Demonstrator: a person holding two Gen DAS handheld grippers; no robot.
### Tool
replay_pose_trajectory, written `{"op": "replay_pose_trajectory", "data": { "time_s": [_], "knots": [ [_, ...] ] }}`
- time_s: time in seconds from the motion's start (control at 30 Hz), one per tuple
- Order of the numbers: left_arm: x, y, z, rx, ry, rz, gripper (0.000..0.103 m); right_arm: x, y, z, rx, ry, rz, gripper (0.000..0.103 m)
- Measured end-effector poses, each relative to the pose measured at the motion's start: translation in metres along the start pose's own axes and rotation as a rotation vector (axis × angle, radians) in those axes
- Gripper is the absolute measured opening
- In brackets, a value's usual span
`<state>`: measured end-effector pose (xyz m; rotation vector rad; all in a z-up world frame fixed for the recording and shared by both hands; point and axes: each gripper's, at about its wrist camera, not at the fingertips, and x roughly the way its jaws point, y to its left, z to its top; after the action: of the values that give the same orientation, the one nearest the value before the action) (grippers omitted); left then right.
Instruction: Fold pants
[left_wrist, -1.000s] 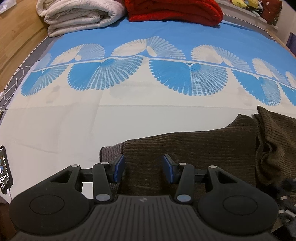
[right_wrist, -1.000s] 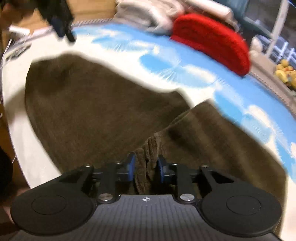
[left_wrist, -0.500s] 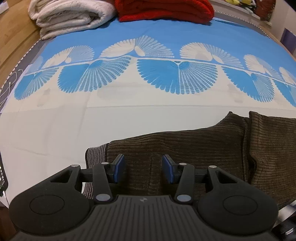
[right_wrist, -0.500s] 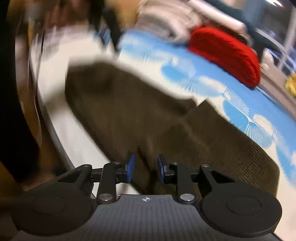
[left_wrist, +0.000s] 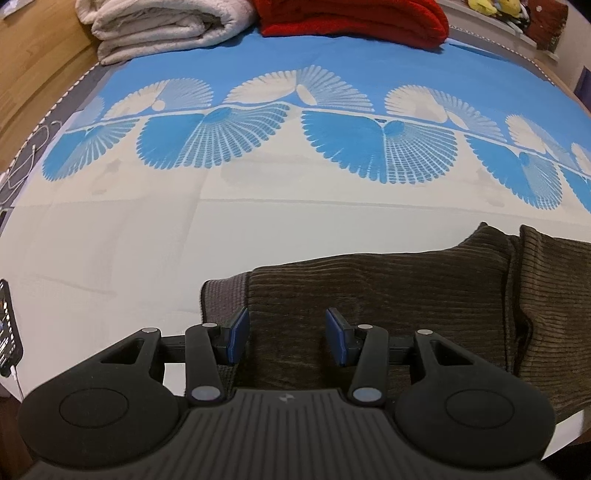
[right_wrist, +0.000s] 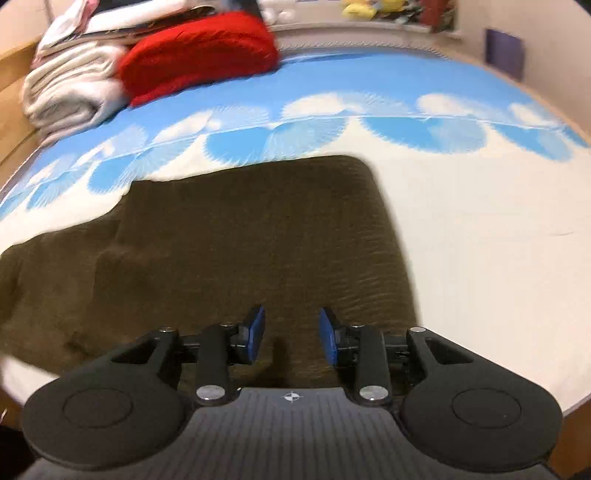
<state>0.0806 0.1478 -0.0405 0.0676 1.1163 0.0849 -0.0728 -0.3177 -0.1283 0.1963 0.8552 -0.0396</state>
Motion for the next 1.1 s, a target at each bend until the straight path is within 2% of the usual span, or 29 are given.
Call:
{"op": "replay_pose_trajectory", "data": {
  "time_s": [0.07,0.1,0.23,0.27,0.37,0.4,0.47,0.6,0.67,0.77,0.87,0.97,1.03,1.1],
  "knots": [
    [0.000,0.004,-0.001,-0.008,0.004,0.002,0.050,0.023,-0.015,-0.002,0.034,0.123,-0.049,0.035],
    [0.000,0.005,-0.002,-0.011,0.006,0.001,0.050,0.025,-0.021,-0.006,0.061,0.130,-0.048,0.033],
    [-0.002,0.009,-0.004,-0.012,0.004,0.000,0.050,0.004,-0.021,0.003,0.152,0.016,-0.095,0.034],
    [-0.003,0.009,-0.004,-0.015,0.002,0.001,0.050,0.003,-0.021,0.003,0.148,0.015,-0.142,0.034],
    [-0.004,0.012,-0.005,-0.027,0.000,-0.004,0.050,0.015,-0.041,-0.007,0.220,0.102,-0.265,0.033],
    [-0.005,0.013,-0.006,-0.026,-0.002,-0.006,0.050,0.014,-0.046,-0.008,0.259,0.108,-0.281,0.046],
    [-0.006,0.013,-0.006,-0.020,-0.004,-0.007,0.050,0.010,-0.054,-0.007,0.348,0.091,-0.279,0.044],
    [-0.007,0.015,-0.006,-0.025,-0.006,-0.008,0.050,0.010,-0.059,-0.014,0.335,0.114,-0.293,0.045],
    [-0.010,0.016,-0.007,-0.033,-0.014,-0.016,0.050,0.010,-0.056,-0.007,0.318,0.100,-0.312,0.045],
    [-0.015,0.019,-0.010,-0.050,-0.038,-0.030,0.050,-0.002,-0.040,0.010,0.261,0.001,-0.339,0.045],
    [-0.024,0.023,-0.015,-0.075,-0.065,-0.052,0.051,-0.029,-0.030,0.032,0.231,-0.124,-0.285,0.046],
    [-0.034,0.024,-0.023,-0.095,-0.090,-0.093,0.051,-0.060,-0.018,0.060,0.166,-0.228,-0.178,0.049],
    [-0.040,0.025,-0.031,-0.098,-0.103,-0.123,0.051,-0.072,-0.009,0.081,0.093,-0.264,-0.069,0.060],
    [-0.045,0.024,-0.039,-0.091,-0.120,-0.146,0.051,-0.078,-0.002,0.095,0.012,-0.284,0.014,0.065]
  ]
}}
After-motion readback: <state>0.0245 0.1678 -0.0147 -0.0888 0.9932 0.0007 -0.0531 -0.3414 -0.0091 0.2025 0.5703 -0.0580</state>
